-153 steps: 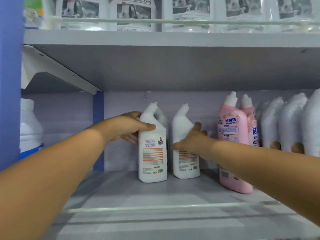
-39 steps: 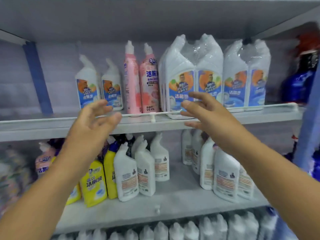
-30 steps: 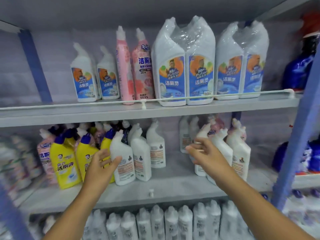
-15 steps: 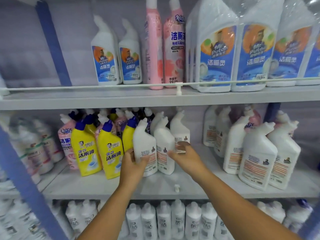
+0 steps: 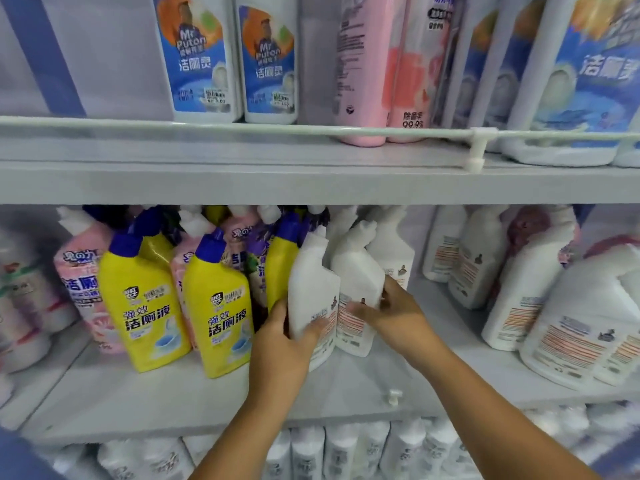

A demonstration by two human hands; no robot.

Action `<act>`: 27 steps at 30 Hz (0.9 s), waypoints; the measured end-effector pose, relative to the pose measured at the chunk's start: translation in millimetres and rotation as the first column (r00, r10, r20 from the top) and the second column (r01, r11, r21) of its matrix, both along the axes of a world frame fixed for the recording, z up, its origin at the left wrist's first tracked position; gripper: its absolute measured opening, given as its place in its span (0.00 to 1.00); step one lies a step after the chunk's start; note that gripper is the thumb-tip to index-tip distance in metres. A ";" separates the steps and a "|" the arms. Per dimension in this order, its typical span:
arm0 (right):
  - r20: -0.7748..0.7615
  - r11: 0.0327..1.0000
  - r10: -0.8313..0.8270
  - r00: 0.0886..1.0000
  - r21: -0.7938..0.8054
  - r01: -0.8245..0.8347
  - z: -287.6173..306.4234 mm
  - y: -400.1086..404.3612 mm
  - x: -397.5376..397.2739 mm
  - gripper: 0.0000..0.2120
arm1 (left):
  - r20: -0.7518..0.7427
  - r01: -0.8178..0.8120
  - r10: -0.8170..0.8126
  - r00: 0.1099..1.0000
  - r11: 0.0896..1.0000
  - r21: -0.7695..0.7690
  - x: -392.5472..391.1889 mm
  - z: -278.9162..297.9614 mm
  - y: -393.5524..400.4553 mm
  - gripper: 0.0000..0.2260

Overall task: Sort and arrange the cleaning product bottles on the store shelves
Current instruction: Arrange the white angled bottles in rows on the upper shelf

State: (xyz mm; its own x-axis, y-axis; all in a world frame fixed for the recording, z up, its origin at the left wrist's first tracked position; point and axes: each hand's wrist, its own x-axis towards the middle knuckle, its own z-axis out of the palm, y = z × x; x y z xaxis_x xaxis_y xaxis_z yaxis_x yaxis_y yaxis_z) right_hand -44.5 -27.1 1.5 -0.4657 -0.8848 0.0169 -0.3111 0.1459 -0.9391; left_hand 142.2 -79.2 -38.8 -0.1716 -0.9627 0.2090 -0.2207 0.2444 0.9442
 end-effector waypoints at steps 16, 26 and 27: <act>0.017 0.978 0.125 0.992 -0.172 -0.120 45.8 98.9 40.1 0.20 | -0.063 0.024 -0.023 0.998 0.999 0.021 78.0 44.9 83.4 0.11; -0.004 0.896 0.334 0.943 -0.308 -0.319 130.3 170.4 94.0 0.18 | -0.219 0.027 -0.053 0.974 0.992 -0.122 157.9 167.9 172.6 0.15; -0.005 0.880 0.355 0.935 -0.336 -0.336 143.6 174.3 96.8 0.19 | -0.234 0.026 -0.059 0.970 0.990 -0.142 163.9 183.4 174.0 0.17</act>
